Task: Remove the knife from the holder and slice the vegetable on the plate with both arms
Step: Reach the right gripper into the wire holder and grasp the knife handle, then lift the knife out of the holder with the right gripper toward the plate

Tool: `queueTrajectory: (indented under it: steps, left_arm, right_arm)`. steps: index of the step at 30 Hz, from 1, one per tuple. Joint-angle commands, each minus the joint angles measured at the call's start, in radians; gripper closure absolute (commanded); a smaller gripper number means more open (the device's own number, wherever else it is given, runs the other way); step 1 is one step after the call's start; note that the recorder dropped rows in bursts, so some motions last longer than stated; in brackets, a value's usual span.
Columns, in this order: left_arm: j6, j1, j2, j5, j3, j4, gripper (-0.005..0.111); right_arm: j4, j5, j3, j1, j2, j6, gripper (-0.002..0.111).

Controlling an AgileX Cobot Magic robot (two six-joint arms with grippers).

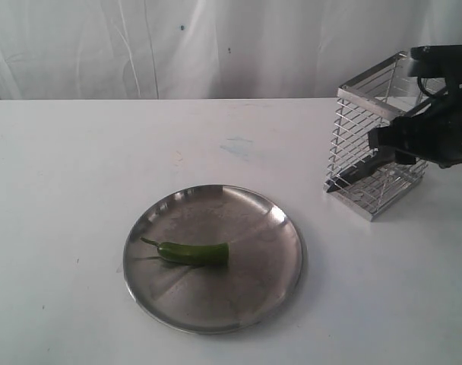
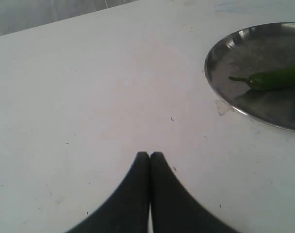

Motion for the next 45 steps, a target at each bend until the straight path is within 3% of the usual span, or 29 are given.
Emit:
queueTrajectory:
  steps: [1, 6, 14, 23, 33, 36, 42, 45]
  left_arm:
    - [-0.005, -0.003, -0.004, -0.004, 0.002, -0.013, 0.107]
    - [-0.005, -0.003, -0.004, -0.004, 0.002, -0.013, 0.107]
    - [-0.005, -0.003, -0.004, -0.004, 0.002, -0.013, 0.107]
    - [-0.005, -0.003, -0.004, -0.004, 0.002, -0.013, 0.107]
    - [-0.005, -0.003, -0.004, -0.004, 0.002, -0.013, 0.107]
    - [-0.005, -0.003, -0.004, -0.004, 0.002, -0.013, 0.107]
    - [-0.005, -0.003, -0.004, -0.004, 0.002, -0.013, 0.107]
    - [-0.005, -0.003, -0.004, -0.004, 0.002, -0.013, 0.107]
  right_arm:
    - [0.002, -0.015, -0.002, -0.002, 0.001, -0.01, 0.07]
    - [0.0, -0.014, -0.002, -0.002, -0.008, -0.01, 0.088]
    - [-0.005, 0.004, -0.002, -0.002, -0.05, -0.015, 0.104]
    - [-0.005, 0.098, -0.002, -0.002, -0.151, -0.015, 0.104]
    - [0.005, 0.269, -0.002, -0.002, -0.445, -0.015, 0.104]
    - [0.101, 0.325, 0.002, -0.002, -0.509, -0.021, 0.104]
    - [0.245, 0.176, 0.129, -0.002, -0.599, -0.069, 0.108]
    - [0.442, 0.057, 0.272, -0.002, -0.611, -0.134, 0.108]
